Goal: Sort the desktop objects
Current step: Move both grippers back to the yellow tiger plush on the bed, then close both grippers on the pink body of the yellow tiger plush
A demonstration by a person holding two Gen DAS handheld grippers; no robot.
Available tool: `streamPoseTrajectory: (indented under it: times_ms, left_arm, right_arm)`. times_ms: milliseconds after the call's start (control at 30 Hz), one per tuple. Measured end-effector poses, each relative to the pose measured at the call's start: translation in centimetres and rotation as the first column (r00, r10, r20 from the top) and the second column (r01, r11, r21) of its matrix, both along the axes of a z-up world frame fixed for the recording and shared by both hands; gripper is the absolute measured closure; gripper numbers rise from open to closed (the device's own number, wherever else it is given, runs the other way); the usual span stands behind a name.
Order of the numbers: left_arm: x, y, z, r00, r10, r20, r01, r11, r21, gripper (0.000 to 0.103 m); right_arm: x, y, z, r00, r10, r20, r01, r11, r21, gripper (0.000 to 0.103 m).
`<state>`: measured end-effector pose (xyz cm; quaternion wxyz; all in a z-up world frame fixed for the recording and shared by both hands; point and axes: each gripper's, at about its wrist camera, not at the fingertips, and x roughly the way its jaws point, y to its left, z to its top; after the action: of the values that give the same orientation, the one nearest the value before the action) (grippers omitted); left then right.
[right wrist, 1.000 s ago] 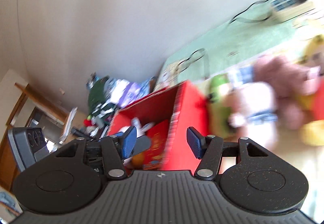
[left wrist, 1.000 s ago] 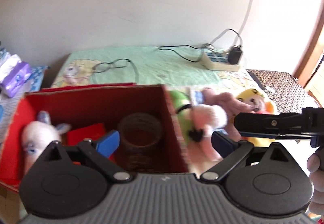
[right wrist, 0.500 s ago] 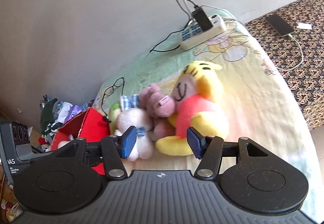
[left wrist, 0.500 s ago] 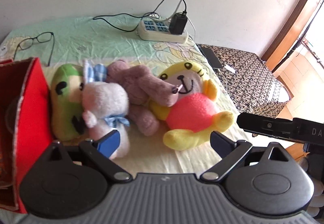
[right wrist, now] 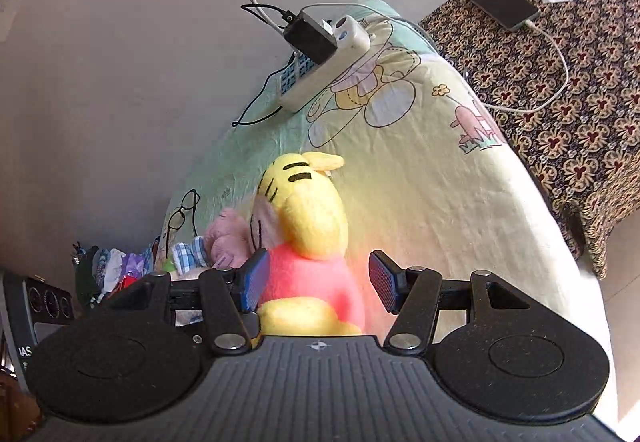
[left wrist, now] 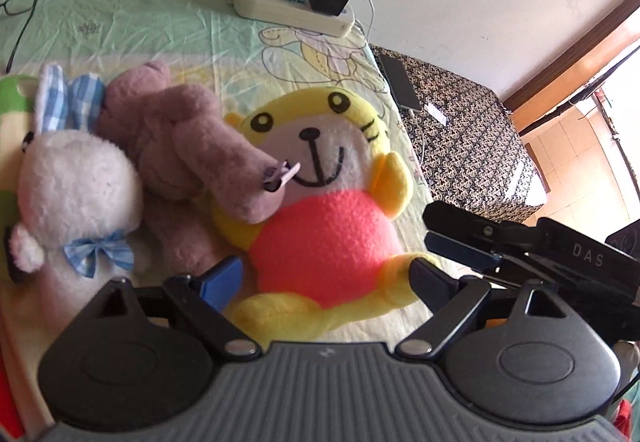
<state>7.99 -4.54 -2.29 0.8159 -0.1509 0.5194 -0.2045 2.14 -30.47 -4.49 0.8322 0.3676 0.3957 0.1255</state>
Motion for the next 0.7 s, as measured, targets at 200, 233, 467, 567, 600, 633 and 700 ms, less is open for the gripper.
streamPoseTrajectory:
  times_ms: [200,233,467,567,600,633,700]
  left_arm:
    - [1.0,-0.4,-1.7,0.999,-0.016,-0.048,0.014,0.999,-0.041,0.009]
    - [1.2,-0.4,-2.0,0.998,-0.016,-0.059,0.013,0.999,-0.049,0.008]
    - [2.5,-0.3,-2.8,0.997,-0.014,-0.077,0.01,0.998,-0.055,0.008]
    - [2.8,-0.5,-3.3,0.995,-0.027,-0.095,0.02,0.997,-0.075,0.008]
    - [2.9,-0.6,-3.4,0.994,-0.035,-0.099,0.027,0.996,-0.082,0.008]
    - [2.9,-0.7,-3.4,0.994,-0.043,-0.101,0.034,0.996,-0.086,0.009]
    - [2.6,-1.1,-3.2,0.994,-0.063,-0.095,0.054,0.995,-0.089,0.009]
  right_arm:
    - [2.5,1.2,-1.7,0.997,0.071,-0.038,-0.07,0.997,0.018,0.043]
    - [2.7,1.5,-1.9,0.996,0.082,-0.041,-0.081,0.996,0.021,0.043]
    - [4.1,2.4,-3.3,0.992,0.107,-0.065,-0.104,0.993,0.05,0.046]
    - [4.0,2.1,-3.5,0.993,0.101,-0.068,-0.096,0.993,0.07,0.052]
    - [3.8,2.0,-3.5,0.993,0.097,-0.069,-0.092,0.993,0.079,0.054]
    - [3.5,1.8,-3.5,0.993,0.092,-0.069,-0.086,0.992,0.089,0.056]
    - [3.1,1.5,-3.5,0.994,0.079,-0.072,-0.071,0.992,0.106,0.06]
